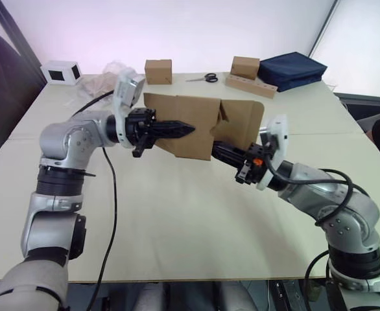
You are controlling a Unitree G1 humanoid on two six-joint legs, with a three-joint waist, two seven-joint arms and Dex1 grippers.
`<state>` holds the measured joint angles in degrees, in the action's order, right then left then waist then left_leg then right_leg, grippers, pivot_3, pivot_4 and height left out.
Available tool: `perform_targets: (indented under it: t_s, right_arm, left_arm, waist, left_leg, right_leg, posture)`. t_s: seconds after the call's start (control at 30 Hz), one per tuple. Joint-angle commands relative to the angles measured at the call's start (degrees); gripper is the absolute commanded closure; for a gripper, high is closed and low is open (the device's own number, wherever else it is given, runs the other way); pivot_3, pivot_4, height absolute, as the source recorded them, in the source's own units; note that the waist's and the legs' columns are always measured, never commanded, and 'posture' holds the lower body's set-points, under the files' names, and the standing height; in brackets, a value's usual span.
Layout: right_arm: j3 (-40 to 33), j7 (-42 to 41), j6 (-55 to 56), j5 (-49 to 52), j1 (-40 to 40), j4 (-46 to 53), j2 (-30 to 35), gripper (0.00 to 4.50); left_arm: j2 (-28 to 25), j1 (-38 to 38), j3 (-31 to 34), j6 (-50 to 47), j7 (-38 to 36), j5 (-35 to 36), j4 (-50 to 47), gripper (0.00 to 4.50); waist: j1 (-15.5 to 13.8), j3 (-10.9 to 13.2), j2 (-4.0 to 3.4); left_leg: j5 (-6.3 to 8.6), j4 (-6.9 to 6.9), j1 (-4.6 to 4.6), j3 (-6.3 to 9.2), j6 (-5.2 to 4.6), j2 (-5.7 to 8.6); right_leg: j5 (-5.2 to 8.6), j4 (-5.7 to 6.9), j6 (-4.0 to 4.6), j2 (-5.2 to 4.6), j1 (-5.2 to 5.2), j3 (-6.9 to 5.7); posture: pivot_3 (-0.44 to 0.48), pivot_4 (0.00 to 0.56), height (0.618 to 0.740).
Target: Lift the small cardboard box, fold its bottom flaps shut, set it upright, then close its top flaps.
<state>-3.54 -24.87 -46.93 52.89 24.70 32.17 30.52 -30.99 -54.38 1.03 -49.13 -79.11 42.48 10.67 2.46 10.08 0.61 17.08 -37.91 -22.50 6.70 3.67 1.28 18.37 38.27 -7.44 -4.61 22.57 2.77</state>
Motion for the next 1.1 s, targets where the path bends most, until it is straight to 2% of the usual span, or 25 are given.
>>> perform_targets:
  t_s: [0.03,0.13,0.23,0.7,1.1]
  right_arm:
    - [-7.9,-2.6,-2.3,7.7,-0.2,2.9,5.4,4.40]
    - [-12.5,-2.8,-3.9,13.4,0.8,1.7,9.2,4.40]
    - [-14.6,-1.5,-2.9,14.2,3.2,-1.7,9.8,4.40]
    - [-8.9,0.5,0.3,10.7,9.4,-4.3,3.8,4.40]
    - [-4.5,0.3,0.9,8.4,10.5,-4.0,1.2,4.40]
  left_arm:
    - [-1.1,-2.6,1.7,1.2,-0.8,0.7,0.0,4.50]
    - [-1.6,-3.1,1.9,1.2,-1.2,0.9,0.5,4.50]
    - [-1.5,-3.3,1.9,1.2,-1.4,1.2,0.6,4.50]
    - [-1.2,-2.8,1.2,0.5,-1.4,1.9,-1.0,4.50]
    - [-0.6,-2.9,1.3,0.4,-1.0,2.4,-1.1,4.50]
  waist:
    - [-0.2,0.0,-0.02]
    - [-0.1,0.0,-0.02]
    - [0.2,0.0,-0.02]
    - [0.1,0.0,-0.02]
    - [0.1,0.0,-0.02]
  left_leg:
    - [0.00,-0.01,0.00,0.00,0.00,0.00]
    - [0.01,-0.01,-0.01,0.00,-0.01,0.02]
    - [0.01,-0.01,0.00,0.02,-0.02,0.00]
    - [0.01,0.00,0.00,0.00,-0.01,-0.01]
    - [0.00,0.00,0.00,0.00,0.00,-0.01]
  right_leg:
    - [0.00,-0.01,0.00,0.00,-0.01,0.00]
    - [0.00,-0.03,0.00,-0.03,-0.03,-0.01]
    - [0.00,-0.02,0.00,0.00,-0.03,-0.03]
    - [0.00,-0.02,0.00,0.00,-0.01,-0.01]
    - [0.00,-0.01,0.00,0.00,0.00,-0.01]
  posture:
    - [0.000,0.150,0.740]
    - [0.000,0.150,0.740]
    - [0.000,0.150,0.740]
    - [0.000,0.150,0.740]
    - [0.000,0.150,0.740]
